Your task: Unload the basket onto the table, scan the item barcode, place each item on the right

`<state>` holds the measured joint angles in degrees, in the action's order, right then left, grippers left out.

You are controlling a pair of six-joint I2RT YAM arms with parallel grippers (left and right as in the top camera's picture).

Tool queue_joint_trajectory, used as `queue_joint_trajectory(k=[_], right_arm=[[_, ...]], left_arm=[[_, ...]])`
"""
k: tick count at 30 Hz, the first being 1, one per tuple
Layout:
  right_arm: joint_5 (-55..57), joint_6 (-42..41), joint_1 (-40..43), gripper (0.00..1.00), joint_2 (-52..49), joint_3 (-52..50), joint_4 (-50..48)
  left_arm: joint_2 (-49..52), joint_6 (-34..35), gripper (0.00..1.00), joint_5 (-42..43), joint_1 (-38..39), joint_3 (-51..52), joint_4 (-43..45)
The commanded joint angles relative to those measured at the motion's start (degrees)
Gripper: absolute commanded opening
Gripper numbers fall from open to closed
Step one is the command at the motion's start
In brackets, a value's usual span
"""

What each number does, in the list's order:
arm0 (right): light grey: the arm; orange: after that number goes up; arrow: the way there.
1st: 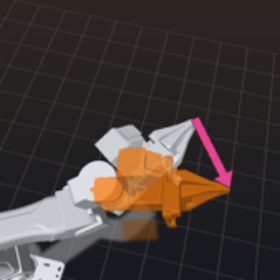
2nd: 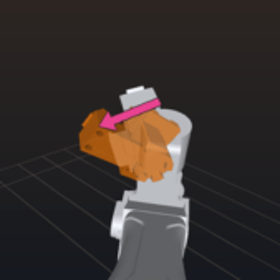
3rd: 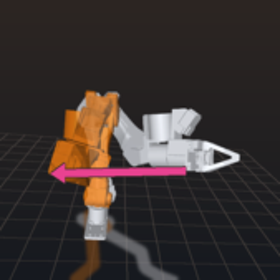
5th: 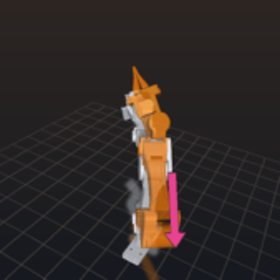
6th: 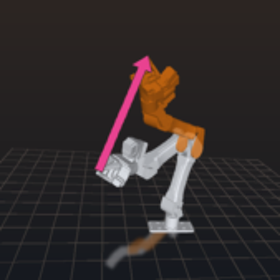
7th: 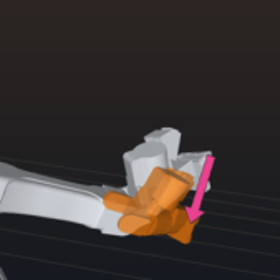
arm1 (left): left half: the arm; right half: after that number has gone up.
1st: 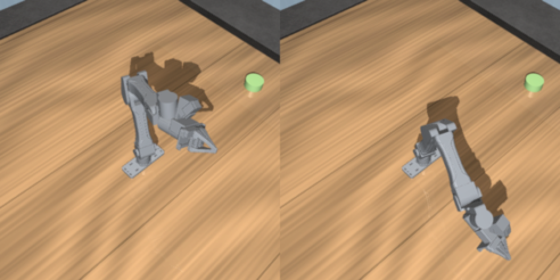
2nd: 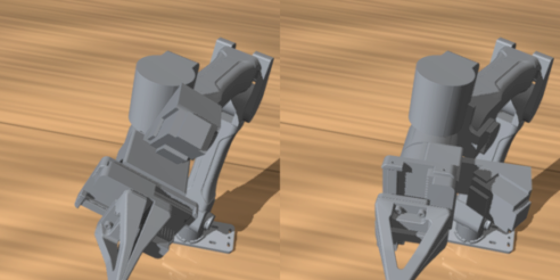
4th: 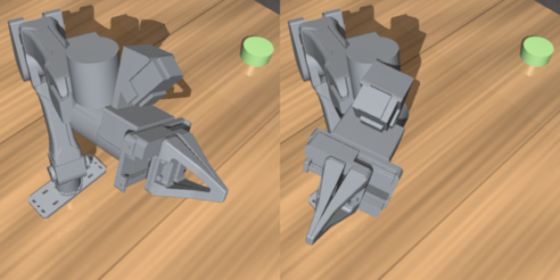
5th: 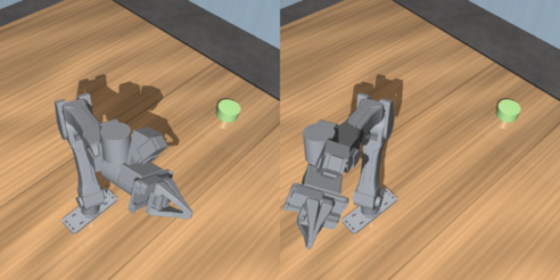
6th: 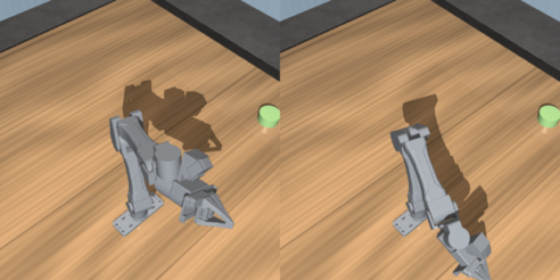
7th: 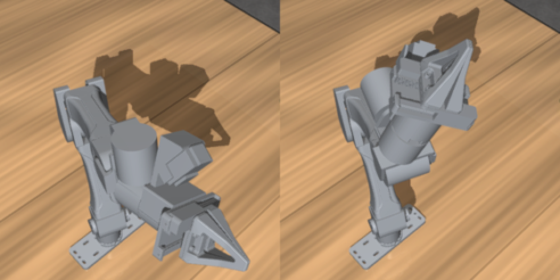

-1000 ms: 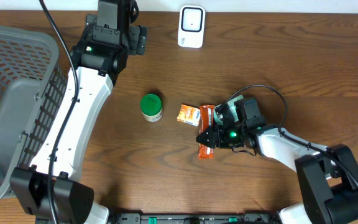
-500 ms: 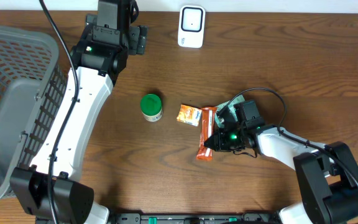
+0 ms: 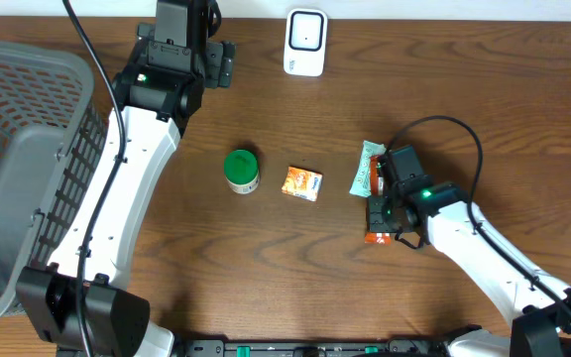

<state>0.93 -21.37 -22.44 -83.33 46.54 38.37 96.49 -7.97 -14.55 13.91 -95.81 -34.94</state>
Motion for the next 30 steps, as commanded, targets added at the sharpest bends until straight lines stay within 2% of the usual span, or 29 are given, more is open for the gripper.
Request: queue_joint_trajectory(k=[1, 7, 12, 15, 24, 30], right_arm=[[8.83, 1.7, -2.91, 0.02, 0.28, 0.79, 0.66], [23.61, 1.7, -5.46, 0.02, -0.28, 0.79, 2.78], [30.88, 1.7, -7.67, 0.02, -0.37, 0.79, 3.23], [40.57, 1.77, -8.9, 0.02, -0.61, 0.79, 2.64], [41.79, 3.67, -9.29, 0.01, -6.67, 1.07, -3.15], [51.39, 6.82, -9.57, 0.01, -6.73, 3.69, -5.49]], left_arm=[[-0.68, -0.35, 0.98, 1.95, -0.28, 0.02, -0.2], [-0.68, -0.35, 0.98, 1.95, -0.28, 0.02, -0.2], [-0.68, -0.35, 0.98, 1.95, -0.28, 0.02, -0.35], [-0.68, -0.35, 0.98, 1.95, -0.28, 0.02, -0.35], [-0.68, -0.35, 0.98, 1.95, -0.31, 0.02, -0.39], [-0.68, -0.35, 0.98, 1.92, -0.31, 0.02, -0.42]])
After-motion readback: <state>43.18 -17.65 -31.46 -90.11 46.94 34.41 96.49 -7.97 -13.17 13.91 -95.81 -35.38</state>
